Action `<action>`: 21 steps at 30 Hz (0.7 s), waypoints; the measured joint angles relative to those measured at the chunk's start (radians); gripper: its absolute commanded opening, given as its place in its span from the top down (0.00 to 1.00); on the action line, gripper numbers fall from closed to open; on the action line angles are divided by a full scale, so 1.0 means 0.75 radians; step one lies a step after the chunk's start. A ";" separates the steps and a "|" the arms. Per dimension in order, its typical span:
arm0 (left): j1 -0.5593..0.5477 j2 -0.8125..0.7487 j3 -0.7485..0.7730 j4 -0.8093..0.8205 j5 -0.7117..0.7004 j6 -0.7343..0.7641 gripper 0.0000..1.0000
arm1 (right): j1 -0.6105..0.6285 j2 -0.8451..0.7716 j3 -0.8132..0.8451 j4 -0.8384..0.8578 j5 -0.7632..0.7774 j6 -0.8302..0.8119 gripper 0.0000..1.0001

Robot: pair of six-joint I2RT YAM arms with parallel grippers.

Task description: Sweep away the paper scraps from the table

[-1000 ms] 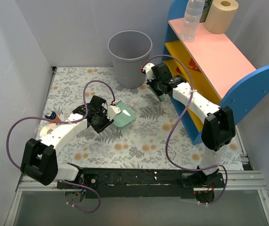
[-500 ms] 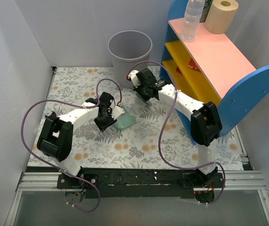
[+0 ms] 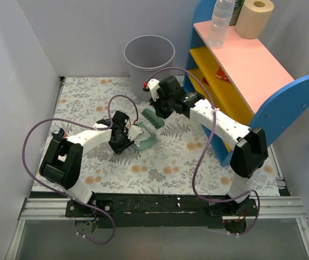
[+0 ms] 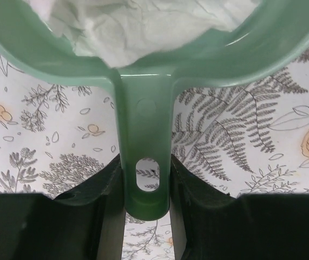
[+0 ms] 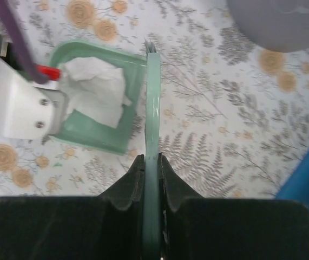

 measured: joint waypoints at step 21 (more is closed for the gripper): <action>0.000 -0.393 0.065 0.015 0.109 -0.083 1.00 | -0.209 -0.304 -0.380 0.018 0.244 -0.171 0.99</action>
